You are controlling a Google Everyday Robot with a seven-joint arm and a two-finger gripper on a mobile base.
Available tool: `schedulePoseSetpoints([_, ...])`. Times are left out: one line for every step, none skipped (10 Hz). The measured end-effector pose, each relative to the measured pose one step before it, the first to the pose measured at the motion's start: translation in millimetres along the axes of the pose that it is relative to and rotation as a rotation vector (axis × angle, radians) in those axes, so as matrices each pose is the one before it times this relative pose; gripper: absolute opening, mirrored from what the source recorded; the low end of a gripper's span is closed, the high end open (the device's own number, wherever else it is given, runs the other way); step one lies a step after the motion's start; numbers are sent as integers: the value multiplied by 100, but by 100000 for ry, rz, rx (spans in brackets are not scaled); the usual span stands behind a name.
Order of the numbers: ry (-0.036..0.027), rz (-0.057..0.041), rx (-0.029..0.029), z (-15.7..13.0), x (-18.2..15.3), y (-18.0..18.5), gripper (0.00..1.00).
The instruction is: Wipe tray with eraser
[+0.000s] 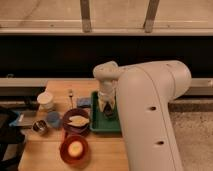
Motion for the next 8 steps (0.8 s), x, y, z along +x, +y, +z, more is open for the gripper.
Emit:
schedulePoseSetpoints([476, 169, 177, 13, 496, 18, 17])
schedulePoseSetpoints([405, 1119, 72, -47, 940, -471, 17])
schedulePoseSetpoints([58, 1804, 91, -53, 940, -979, 17])
schedulePoseSetpoints([-169, 1764, 33, -42, 836, -1115, 17])
schedulePoseSetpoints([-674, 2241, -17, -79, 709, -1680, 17])
schedulePoseSetpoints([-1253, 1705, -298, -160, 323, -1839, 17])
schedulePoseSetpoints([-732, 402, -632, -243, -23, -645, 17])
schedulePoseSetpoints([-1035, 70, -1401, -254, -181, -496, 17])
